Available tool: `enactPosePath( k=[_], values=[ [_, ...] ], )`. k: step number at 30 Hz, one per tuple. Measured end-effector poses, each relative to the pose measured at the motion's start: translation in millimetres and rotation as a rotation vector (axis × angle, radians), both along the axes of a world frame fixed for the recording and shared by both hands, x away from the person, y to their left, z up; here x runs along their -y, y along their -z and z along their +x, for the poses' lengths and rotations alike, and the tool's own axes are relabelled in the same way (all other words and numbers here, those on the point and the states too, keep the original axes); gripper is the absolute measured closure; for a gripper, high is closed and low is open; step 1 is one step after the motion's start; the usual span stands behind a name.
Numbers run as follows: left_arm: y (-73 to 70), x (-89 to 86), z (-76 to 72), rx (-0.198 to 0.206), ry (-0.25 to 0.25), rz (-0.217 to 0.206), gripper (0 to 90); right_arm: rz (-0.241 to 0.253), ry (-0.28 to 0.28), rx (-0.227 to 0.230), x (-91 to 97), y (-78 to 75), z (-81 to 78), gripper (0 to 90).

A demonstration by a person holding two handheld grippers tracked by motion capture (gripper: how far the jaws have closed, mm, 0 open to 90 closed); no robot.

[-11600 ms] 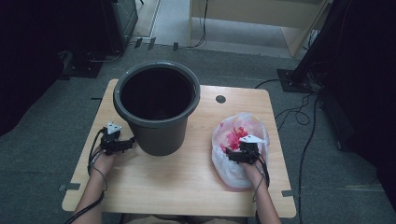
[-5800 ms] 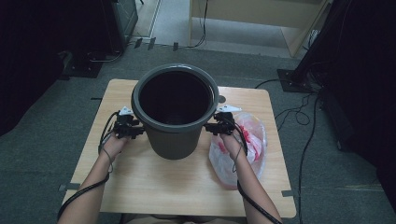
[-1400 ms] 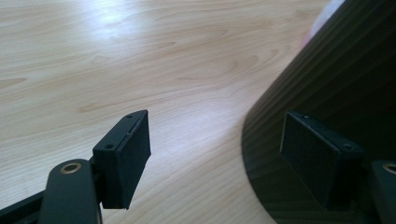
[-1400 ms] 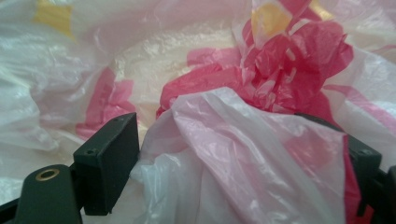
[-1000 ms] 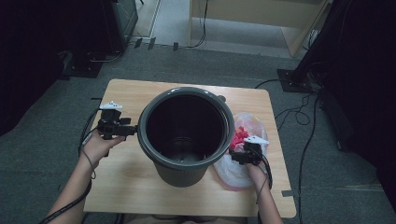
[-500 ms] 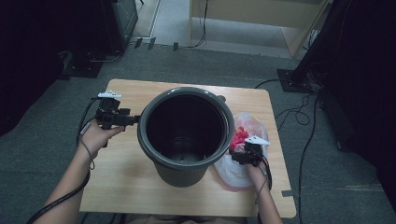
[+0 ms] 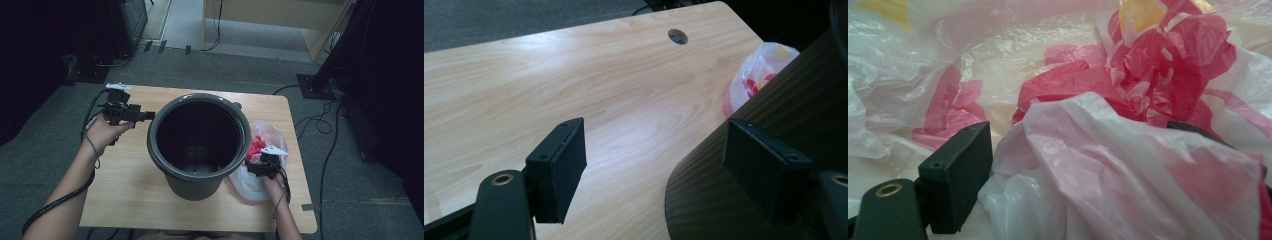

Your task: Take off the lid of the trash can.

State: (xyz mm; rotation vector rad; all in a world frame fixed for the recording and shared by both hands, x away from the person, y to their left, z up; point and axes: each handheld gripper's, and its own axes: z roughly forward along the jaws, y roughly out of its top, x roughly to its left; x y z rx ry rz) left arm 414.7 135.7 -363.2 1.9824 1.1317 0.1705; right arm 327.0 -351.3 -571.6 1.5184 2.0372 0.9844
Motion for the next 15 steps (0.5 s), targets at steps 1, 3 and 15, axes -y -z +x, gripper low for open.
enactPosePath(
  k=[1,3,15],
  values=[
    [-2.3,0.6,0.7,0.003,0.000,-0.003,25.8,0.001,0.000,0.000,0.0,0.1,0.0,13.8],
    [-4.6,1.4,1.2,0.010,-0.001,-0.004,25.7,0.006,0.000,-0.001,0.5,0.0,0.0,13.8],
    [-31.5,7.4,5.5,0.027,0.017,-0.057,25.8,0.007,0.003,0.001,0.9,0.0,-0.3,13.8]
  ],
)
